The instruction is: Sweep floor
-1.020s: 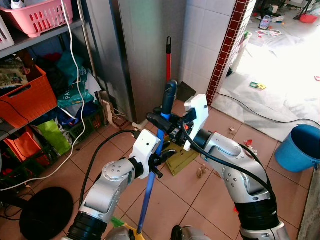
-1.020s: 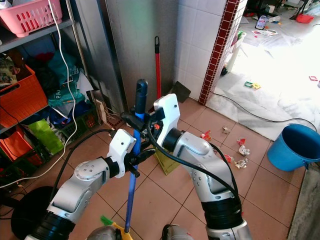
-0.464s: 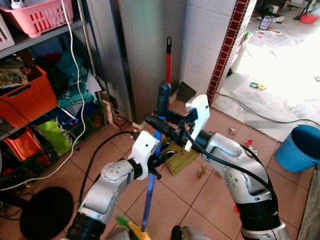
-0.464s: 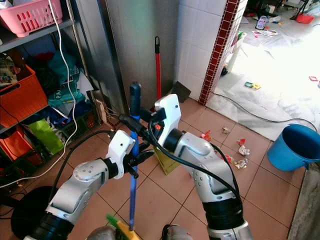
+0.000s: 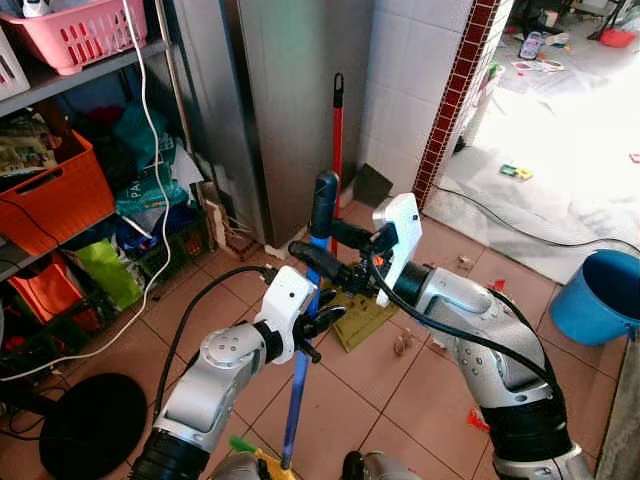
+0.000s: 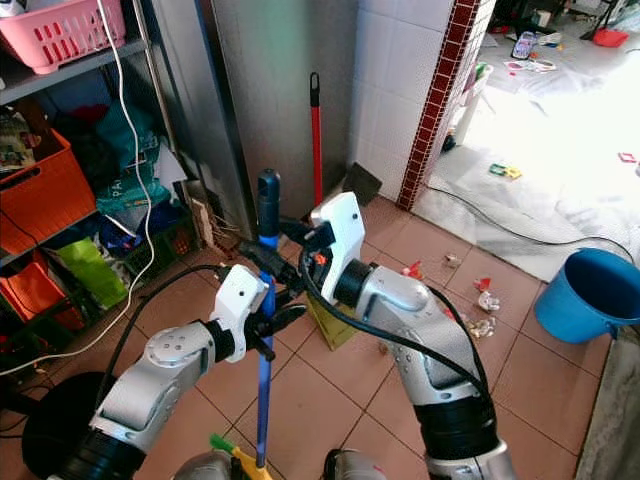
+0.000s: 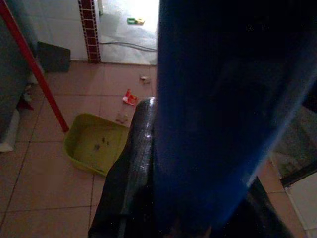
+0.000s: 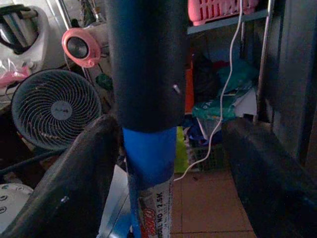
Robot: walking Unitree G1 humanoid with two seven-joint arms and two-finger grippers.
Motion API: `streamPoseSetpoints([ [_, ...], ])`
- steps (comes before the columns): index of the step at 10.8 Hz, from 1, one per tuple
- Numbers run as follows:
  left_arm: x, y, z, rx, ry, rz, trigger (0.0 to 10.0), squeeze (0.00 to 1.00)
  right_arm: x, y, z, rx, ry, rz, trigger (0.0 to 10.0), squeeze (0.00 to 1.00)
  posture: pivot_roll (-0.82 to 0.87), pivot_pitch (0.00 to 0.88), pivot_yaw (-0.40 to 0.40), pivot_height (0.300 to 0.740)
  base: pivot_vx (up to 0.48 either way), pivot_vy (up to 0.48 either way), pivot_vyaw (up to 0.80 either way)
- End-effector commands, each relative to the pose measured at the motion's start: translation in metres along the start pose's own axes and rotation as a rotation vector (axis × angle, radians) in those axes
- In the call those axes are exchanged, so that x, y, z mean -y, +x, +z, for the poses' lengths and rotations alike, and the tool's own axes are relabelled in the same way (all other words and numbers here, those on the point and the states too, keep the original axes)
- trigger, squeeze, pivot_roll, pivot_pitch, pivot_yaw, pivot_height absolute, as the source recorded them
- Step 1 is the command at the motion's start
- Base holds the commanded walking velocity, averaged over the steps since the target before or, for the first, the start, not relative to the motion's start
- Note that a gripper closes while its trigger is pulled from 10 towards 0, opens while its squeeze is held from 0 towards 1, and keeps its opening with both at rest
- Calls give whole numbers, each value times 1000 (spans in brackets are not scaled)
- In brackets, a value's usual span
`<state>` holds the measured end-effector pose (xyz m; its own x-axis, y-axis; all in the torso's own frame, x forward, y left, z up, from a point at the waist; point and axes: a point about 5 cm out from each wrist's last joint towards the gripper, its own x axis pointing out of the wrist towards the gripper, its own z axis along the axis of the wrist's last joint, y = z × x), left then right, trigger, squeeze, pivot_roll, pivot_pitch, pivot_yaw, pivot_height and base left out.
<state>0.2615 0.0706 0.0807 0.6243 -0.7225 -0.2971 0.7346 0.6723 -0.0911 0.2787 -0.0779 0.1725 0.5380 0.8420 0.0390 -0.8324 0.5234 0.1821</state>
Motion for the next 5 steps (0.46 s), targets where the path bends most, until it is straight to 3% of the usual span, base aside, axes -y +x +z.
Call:
streamPoseSetpoints([
  [1, 1, 0, 3, 8, 18, -17, 0, 0, -5, 1, -3, -15, 0, 24, 10000, 141, -27, 54, -7, 740, 0, 0, 0],
  [3, 2, 0, 3, 8, 21, -19, 0, 0, -7, 2, -4, -24, -6, 37, 10000, 31, -27, 54, -7, 740, 0, 0, 0],
  [5, 3, 1, 2, 6, 22, -21, 0, 0, -8, 2, -3, -36, -13, 47, 9843, 0, -28, 55, -11, 740, 0, 0, 0],
])
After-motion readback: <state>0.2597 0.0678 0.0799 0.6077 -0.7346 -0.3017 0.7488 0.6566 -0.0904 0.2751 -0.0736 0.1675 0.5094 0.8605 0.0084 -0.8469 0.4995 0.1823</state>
